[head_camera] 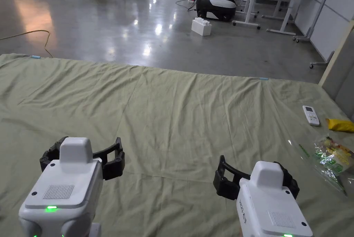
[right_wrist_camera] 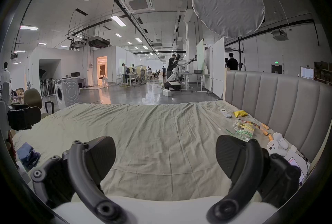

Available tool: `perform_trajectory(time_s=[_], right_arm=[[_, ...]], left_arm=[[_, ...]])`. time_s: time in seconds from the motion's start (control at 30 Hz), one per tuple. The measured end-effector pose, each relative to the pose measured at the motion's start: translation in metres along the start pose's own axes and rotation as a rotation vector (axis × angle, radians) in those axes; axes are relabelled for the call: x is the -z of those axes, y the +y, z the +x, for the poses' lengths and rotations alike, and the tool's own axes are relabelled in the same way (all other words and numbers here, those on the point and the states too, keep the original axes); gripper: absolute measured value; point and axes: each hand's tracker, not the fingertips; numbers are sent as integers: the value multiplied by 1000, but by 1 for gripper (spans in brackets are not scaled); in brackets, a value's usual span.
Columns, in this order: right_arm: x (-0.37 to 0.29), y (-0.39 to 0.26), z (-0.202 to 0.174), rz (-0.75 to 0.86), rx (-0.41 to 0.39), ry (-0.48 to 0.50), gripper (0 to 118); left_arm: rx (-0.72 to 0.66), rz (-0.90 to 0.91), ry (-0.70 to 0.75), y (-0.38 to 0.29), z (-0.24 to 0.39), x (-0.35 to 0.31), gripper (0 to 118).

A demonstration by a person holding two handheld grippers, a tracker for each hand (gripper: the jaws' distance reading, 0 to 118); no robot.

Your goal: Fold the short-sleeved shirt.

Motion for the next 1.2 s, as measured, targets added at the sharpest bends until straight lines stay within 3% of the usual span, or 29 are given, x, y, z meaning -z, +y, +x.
perform_trajectory(time_s=[0.23,0.37,0.47,0.6,0.8,1.2], right_arm=[[-1,8,5,19,35,14,118],[-1,12,2,64,10,15,118],[2,14,4,23,86,22,118],[4,18,0,45,47,-20,118],[5,22,5,13,194,53,118],[12,37,0,-109,270,-42,118]], left_arm=[[6,11,1,4,-8,1,105],[1,13,-18,6,-9,2,106],[-3,7,-24,7,-9,2,106],[-14,4,-34,7,-9,1,106],[-12,-5,-47,9,-8,2,106],[-25,-9,-72,9,-6,2,106]])
